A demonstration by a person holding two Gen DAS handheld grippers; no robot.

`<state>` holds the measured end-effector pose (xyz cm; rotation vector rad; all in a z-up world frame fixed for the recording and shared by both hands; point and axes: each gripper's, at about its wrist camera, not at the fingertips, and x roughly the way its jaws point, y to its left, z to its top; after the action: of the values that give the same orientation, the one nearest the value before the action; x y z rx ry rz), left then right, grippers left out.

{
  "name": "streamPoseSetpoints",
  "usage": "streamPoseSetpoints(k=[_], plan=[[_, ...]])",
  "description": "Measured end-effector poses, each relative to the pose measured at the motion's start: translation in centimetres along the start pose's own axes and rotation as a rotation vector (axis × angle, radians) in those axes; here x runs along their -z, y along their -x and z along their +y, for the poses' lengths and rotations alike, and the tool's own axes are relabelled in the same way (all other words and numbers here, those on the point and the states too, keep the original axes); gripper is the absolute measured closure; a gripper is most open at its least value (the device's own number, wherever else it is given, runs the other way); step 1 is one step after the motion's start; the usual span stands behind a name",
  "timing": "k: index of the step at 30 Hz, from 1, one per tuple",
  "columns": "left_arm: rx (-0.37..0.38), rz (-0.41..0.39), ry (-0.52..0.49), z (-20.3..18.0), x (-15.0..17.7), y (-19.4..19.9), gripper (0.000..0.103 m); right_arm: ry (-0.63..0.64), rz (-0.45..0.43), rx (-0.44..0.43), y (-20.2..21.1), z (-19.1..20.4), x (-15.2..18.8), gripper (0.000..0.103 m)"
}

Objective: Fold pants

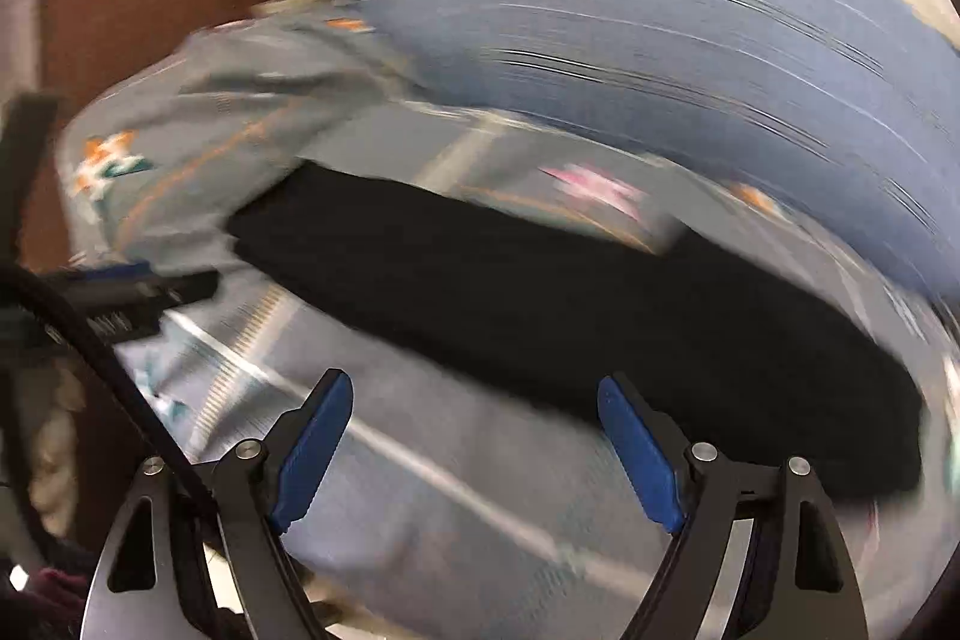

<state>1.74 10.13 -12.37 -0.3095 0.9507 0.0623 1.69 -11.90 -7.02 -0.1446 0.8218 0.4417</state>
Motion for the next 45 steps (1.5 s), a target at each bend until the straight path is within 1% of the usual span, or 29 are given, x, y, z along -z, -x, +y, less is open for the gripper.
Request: streamPoseSetpoints(k=[2,4,6,9,11,13,14,15,17,19,20,21,23,24,27,28,29,30,31,32,34,38,42,45], plan=[[0.023,0.003,0.039,1.2,-0.7,-0.6,0.021,0.016,0.037,-0.105,-2.3,-0.2,-2.9,0.015],[0.044,0.005,0.059,1.7,-1.2,-1.0,0.021,0.03,0.074,-0.181,-5.3,-0.2,-6.0,0.015],[0.068,0.008,0.084,2.2,-1.9,-1.6,0.021,0.044,0.126,-0.21,-8.7,0.1,-8.5,0.015],[0.076,0.012,0.09,2.3,-2.7,-2.4,0.023,0.047,0.19,-0.231,-12.7,0.3,-10.9,0.015],[0.089,0.016,0.093,2.3,-3.2,-3.0,0.027,0.049,0.218,-0.25,-14.5,0.6,-11.7,0.015],[0.113,0.028,0.102,2.4,-3.5,-3.7,0.04,0.067,0.242,-0.279,-16.0,1.0,-12.6,0.015],[0.125,0.037,0.115,2.6,-3.6,-4.1,0.043,0.081,0.254,-0.292,-16.5,1.4,-12.8,0.015],[0.139,0.051,0.134,2.8,-3.7,-4.7,0.049,0.098,0.269,-0.304,-17.3,1.8,-13.2,0.015],[0.18,0.069,0.172,3.4,-3.7,-5.7,0.054,0.121,0.286,-0.322,-18.3,2.4,-13.8,0.015],[0.192,0.045,0.177,3.4,-3.7,-5.7,0.054,0.144,0.31,-0.341,-19.6,3.2,-14.4,0.017],[0.205,0.045,0.176,3.3,-3.8,-5.8,0.054,0.161,0.322,-0.346,-20.2,3.6,-14.6,0.02],[0.217,0.045,0.18,3.3,-3.9,-5.9,0.054,0.174,0.334,-0.351,-20.8,4.0,-14.7,0.026],[0.228,0.038,0.187,3.2,-4.0,-6.1,0.054,0.199,0.364,-0.362,-22.3,4.9,-15.0,0.034],[0.233,0.034,0.192,3.2,-4.0,-6.1,0.054,0.219,0.359,-0.359,-22.7,5.5,-15.1,0.033],[0.221,0.017,0.188,2.6,-4.0,-6.4,0.055,0.254,0.36,-0.368,-23.0,7.0,-15.2,0.035],[0.209,0.017,0.165,2.2,-4.0,-6.3,0.073,0.265,0.362,-0.373,-23.0,7.4,-15.1,0.04],[0.211,0.027,0.147,1.8,-3.9,-6.3,0.09,0.283,0.371,-0.374,-23.0,8.0,-15.0,0.065],[0.221,0.038,0.143,1.6,-3.9,-6.3,0.092,0.3,0.376,-0.356,-22.8,8.5,-14.9,0.085],[0.217,0.032,0.144,1.4,-3.8,-6.1,0.092,0.314,0.38,-0.35,-22.6,8.8,-14.8,0.087],[0.219,0.026,0.139,1.2,-3.7,-5.7,0.092,0.318,0.38,-0.353,-22.2,8.9,-14.7,0.093],[0.239,0.025,0.152,1.2,-3.6,-5.0,0.092,0.317,0.37,-0.352,-21.1,9.0,-14.7,0.094],[0.305,0.007,0.169,0.8,-3.7,-2.8,0.092,0.299,0.304,-0.35,-17.8,8.8,-15.0,0.095],[0.336,-0.028,0.118,-1.2,-4.2,-0.6,0.092,0.257,0.226,-0.354,-14.0,7.0,-15.5,0.095],[0.364,-0.032,0.08,-2.8,-3.9,0.8,0.092,0.214,0.179,-0.348,-11.5,4.8,-15.6,0.095]])
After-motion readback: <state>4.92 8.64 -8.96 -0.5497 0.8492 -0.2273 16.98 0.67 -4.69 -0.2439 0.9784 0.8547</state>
